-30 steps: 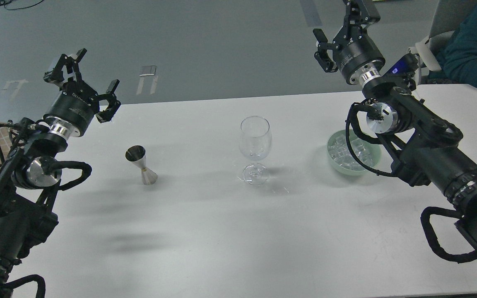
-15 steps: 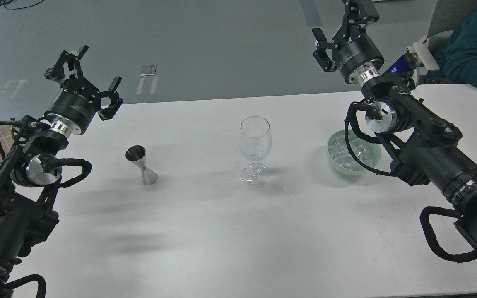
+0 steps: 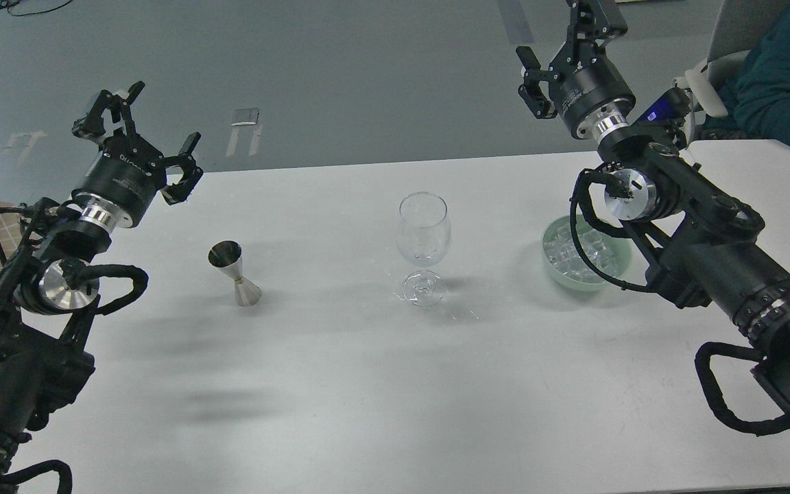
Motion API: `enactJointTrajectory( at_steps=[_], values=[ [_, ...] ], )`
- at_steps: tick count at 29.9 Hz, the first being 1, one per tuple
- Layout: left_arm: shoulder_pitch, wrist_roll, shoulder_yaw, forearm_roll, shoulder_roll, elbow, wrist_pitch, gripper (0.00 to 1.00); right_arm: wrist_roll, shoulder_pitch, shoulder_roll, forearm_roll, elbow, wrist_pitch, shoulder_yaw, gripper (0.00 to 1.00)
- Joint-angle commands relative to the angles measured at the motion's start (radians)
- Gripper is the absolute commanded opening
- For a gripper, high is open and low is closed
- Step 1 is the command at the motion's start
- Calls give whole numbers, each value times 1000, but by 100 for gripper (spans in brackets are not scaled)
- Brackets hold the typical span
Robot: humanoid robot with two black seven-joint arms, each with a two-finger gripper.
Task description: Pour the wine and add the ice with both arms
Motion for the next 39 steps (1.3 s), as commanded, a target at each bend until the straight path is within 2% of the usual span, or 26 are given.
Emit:
enactJointTrajectory(
  at_steps=[1, 30, 34, 36, 39],
  values=[
    [0, 3, 1, 0, 0, 0, -2, 96, 0, 2, -1, 0, 0, 0, 0, 100],
    [3, 6, -8, -5, -3, -1, -9, 96, 0, 8, -1, 0, 3, 8, -2, 100],
    [14, 25, -9, -31, -3, -13, -6, 96, 0, 5, -1, 0, 3, 8, -2, 100],
    [41, 67, -8, -92, 12, -79, -2, 96, 0, 3, -1, 0, 3, 8, -2, 100],
    [86, 98, -9, -135, 55, -156, 0, 96, 0, 5, -1, 0, 3, 8, -2, 100]
  ],
)
